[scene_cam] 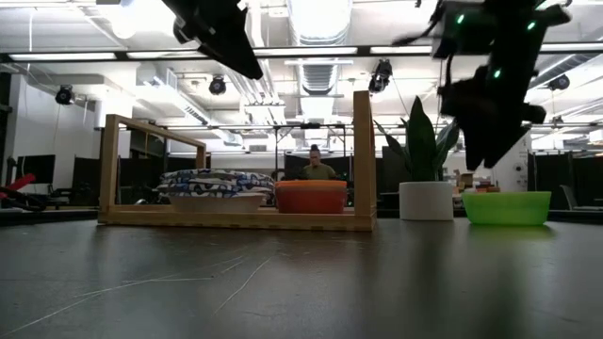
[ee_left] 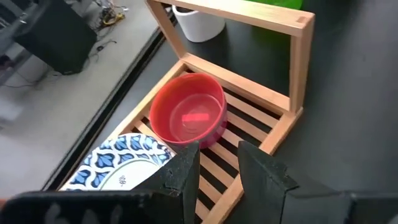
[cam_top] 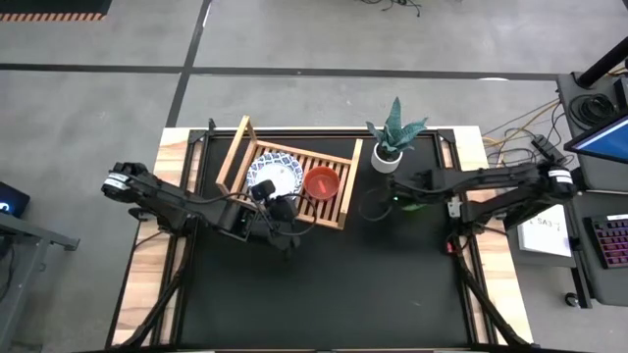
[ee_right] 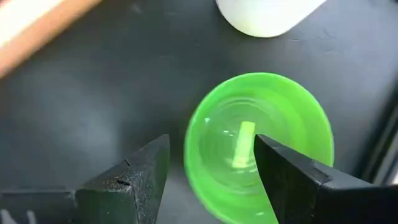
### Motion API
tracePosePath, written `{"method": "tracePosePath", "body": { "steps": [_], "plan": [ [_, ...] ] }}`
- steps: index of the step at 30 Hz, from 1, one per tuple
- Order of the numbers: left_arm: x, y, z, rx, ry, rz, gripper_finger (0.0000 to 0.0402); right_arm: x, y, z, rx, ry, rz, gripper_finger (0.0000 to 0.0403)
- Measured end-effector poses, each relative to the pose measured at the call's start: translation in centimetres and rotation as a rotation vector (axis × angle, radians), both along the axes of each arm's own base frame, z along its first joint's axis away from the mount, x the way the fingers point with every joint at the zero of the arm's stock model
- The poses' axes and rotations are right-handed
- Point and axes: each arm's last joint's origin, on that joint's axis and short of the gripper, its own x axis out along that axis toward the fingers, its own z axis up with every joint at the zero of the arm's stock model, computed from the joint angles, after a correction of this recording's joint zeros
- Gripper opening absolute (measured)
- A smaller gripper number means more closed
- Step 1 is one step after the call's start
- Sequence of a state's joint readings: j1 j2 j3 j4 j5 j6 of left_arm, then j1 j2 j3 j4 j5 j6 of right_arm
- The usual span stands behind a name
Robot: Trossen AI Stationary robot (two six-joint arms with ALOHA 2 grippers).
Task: Place and stack bowls onto a shelf
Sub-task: Stack the green bowl on the orange bowl on the shelf
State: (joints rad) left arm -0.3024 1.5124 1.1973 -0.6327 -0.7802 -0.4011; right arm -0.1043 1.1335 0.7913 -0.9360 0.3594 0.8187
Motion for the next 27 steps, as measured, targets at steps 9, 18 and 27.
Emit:
{"method": "tracePosePath", "body": {
  "steps": [9,18,27],
  "plan": [
    [0.0,0.1,0.0,0.018,-0.002,0.014,0.0093,1.8,-0.9,-3.3,0.013,0.156,0.017,0.0222],
    [0.0,0.1,0.0,0.019,-0.001,0.014,0.0093,3.1,-1.1,-5.7,0.022,0.231,0.035,0.0149],
    [0.0,0.1,-0.1,0.008,-0.014,0.025,0.0093,3.2,-0.9,-5.6,0.040,0.211,0.045,0.0016]
  ]
}}
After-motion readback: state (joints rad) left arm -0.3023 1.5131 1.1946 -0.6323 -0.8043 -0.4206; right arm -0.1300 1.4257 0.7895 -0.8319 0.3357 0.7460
